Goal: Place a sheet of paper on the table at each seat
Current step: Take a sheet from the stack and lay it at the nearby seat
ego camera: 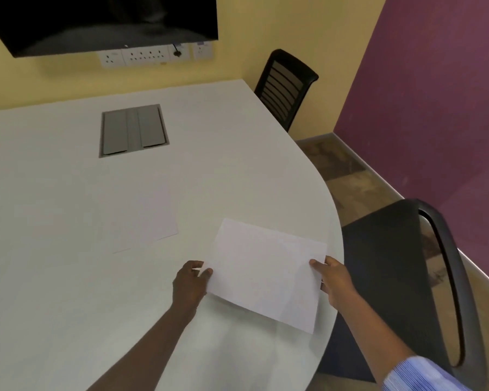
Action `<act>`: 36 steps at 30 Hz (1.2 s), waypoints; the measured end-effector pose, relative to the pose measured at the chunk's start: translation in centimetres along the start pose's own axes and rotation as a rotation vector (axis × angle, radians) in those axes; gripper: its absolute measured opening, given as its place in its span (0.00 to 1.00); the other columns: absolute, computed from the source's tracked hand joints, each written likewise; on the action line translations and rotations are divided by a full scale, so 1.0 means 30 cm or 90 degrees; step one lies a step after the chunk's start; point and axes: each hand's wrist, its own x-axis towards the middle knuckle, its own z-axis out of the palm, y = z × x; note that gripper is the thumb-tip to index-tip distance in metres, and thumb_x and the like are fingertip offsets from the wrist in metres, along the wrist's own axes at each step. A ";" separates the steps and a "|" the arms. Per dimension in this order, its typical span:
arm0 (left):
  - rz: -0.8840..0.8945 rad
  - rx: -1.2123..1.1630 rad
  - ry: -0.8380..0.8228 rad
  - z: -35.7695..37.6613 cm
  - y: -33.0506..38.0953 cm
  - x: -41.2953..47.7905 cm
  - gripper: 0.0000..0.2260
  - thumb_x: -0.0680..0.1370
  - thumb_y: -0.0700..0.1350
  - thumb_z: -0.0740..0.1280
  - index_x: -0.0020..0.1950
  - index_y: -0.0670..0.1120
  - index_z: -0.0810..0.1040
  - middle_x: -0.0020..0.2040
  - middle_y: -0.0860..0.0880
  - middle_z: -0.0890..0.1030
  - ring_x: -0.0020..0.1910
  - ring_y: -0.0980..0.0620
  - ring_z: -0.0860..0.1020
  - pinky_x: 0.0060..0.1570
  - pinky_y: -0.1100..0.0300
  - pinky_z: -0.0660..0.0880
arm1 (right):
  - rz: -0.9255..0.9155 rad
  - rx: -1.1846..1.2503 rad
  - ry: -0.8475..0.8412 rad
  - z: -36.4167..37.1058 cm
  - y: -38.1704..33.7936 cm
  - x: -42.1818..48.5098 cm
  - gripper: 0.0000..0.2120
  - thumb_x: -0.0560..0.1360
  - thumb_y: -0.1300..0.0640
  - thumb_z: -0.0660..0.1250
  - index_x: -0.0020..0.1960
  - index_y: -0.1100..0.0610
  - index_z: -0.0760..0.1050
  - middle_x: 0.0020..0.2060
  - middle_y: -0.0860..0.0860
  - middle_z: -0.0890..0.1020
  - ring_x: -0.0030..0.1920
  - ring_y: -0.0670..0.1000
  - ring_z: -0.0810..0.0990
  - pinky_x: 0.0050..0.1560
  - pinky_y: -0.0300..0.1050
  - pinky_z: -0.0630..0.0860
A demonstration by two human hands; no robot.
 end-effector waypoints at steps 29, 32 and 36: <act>0.341 0.794 -0.257 0.444 -0.195 0.136 0.38 0.78 0.73 0.44 0.83 0.56 0.39 0.82 0.44 0.31 0.82 0.39 0.38 0.79 0.41 0.40 | -0.283 -0.838 -0.006 0.148 0.243 0.292 0.39 0.79 0.32 0.53 0.82 0.47 0.41 0.81 0.56 0.39 0.81 0.63 0.40 0.78 0.63 0.48; 0.337 0.787 -0.258 0.464 -0.181 0.144 0.39 0.77 0.73 0.44 0.83 0.56 0.39 0.81 0.43 0.31 0.82 0.39 0.37 0.79 0.41 0.40 | -0.293 -0.842 -0.001 0.141 0.229 0.321 0.39 0.79 0.32 0.53 0.82 0.47 0.42 0.81 0.56 0.39 0.81 0.63 0.41 0.78 0.63 0.47; 0.329 0.786 -0.257 0.465 -0.176 0.142 0.40 0.77 0.74 0.43 0.83 0.55 0.40 0.82 0.43 0.32 0.82 0.38 0.38 0.79 0.40 0.42 | -0.296 -0.849 -0.003 0.147 0.232 0.339 0.39 0.78 0.32 0.52 0.82 0.46 0.41 0.81 0.55 0.39 0.81 0.63 0.41 0.78 0.63 0.47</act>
